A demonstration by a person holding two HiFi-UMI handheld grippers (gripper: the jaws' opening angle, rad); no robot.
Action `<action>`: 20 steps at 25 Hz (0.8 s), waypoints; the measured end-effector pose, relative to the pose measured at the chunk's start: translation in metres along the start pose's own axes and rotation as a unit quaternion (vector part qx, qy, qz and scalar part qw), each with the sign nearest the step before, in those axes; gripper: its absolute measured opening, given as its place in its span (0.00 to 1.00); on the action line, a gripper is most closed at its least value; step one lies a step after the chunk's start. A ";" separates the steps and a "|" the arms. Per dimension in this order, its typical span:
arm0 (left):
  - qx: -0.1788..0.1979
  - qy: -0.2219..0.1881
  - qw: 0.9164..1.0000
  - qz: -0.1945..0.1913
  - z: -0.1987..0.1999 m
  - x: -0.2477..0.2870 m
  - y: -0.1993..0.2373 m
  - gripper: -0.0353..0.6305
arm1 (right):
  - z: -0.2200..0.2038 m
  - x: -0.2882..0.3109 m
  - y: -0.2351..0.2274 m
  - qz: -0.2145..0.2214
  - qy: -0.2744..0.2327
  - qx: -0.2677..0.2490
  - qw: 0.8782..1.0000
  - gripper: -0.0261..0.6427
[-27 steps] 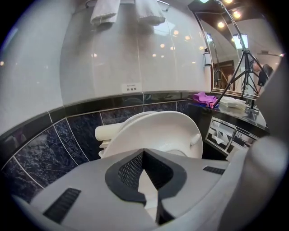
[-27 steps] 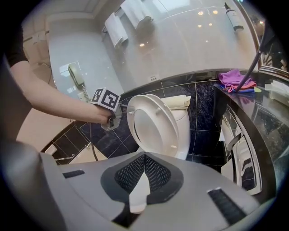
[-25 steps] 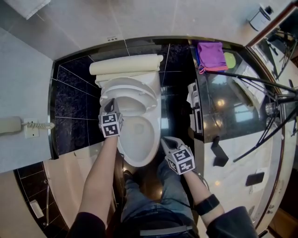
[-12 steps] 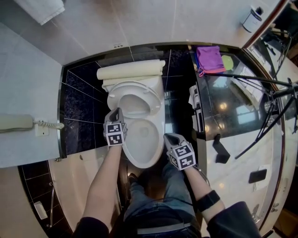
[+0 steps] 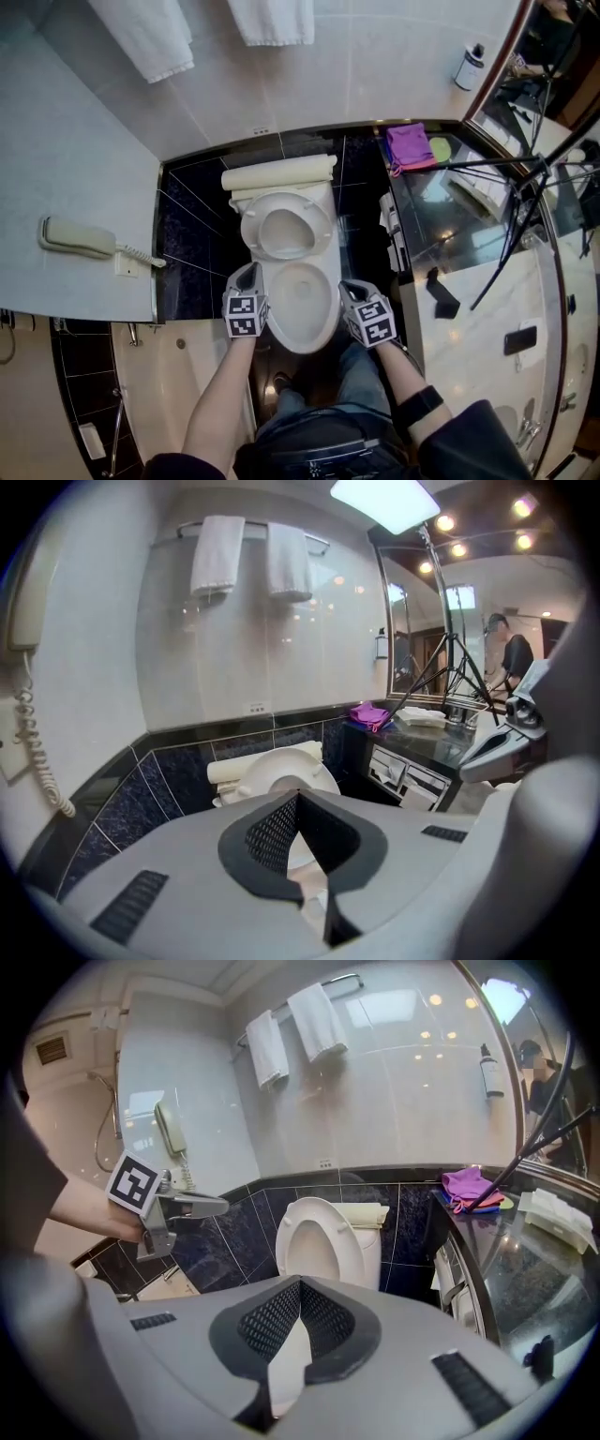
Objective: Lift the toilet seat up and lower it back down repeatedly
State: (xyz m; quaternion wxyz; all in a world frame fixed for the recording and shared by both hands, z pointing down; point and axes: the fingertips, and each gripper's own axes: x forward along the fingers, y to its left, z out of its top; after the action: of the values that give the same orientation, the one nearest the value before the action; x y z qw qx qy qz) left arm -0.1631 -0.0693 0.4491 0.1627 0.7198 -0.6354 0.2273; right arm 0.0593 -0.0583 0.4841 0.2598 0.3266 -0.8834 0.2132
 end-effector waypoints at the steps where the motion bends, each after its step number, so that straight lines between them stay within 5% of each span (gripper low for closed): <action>1: 0.000 -0.004 1.000 -0.004 0.002 -0.013 -0.001 0.04 | 0.000 -0.006 0.004 -0.006 0.000 -0.003 1.000 0.06; 20: -0.028 -0.054 0.997 -0.038 -0.027 -0.197 0.007 0.04 | -0.003 -0.091 0.082 -0.071 -0.042 -0.040 0.996 0.06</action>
State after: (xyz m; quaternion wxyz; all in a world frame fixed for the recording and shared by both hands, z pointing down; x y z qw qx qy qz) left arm -0.1905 0.1092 0.3664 0.1563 0.7499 -0.6216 0.1640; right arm 0.0632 0.0423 0.4149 0.2497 0.3868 -0.8759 0.1445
